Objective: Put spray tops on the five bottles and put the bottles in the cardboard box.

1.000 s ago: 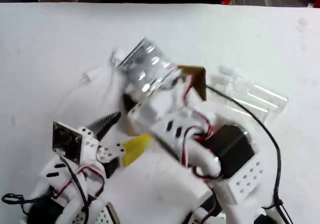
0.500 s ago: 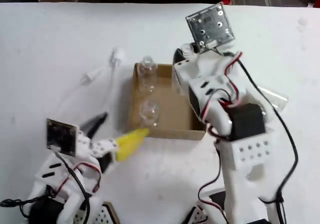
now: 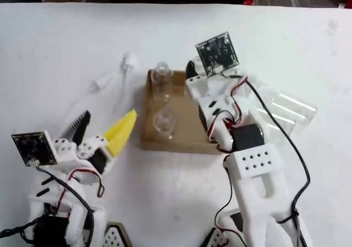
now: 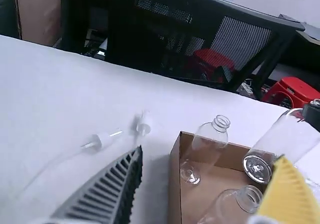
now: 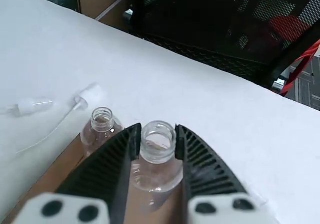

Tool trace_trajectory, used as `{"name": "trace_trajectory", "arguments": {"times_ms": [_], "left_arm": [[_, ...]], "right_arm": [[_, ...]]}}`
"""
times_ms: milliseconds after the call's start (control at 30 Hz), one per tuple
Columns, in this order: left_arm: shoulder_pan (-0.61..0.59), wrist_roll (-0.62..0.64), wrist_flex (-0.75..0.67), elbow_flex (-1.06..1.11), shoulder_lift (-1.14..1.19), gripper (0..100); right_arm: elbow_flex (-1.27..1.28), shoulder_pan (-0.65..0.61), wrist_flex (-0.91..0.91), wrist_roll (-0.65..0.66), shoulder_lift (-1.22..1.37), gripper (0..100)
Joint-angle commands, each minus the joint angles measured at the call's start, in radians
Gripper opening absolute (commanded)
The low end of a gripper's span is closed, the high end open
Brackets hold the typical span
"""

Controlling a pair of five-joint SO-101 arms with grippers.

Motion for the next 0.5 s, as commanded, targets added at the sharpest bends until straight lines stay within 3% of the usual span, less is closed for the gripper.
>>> {"name": "trace_trajectory", "arguments": {"times_ms": [0, 267, 467], "left_arm": [[-0.007, 0.008, -0.031, 0.002, 0.001, 37], [-0.059, 0.011, -0.066, 0.037, 0.001, 37], [-0.064, 0.008, -0.098, 0.063, 0.001, 37]], "right_arm": [[0.080, 0.039, -0.157, 0.012, -0.027, 1.6], [0.302, 0.035, -0.453, 0.012, -0.019, 1.6], [0.253, 0.012, -0.549, 0.012, 0.194, 1.5]]}}
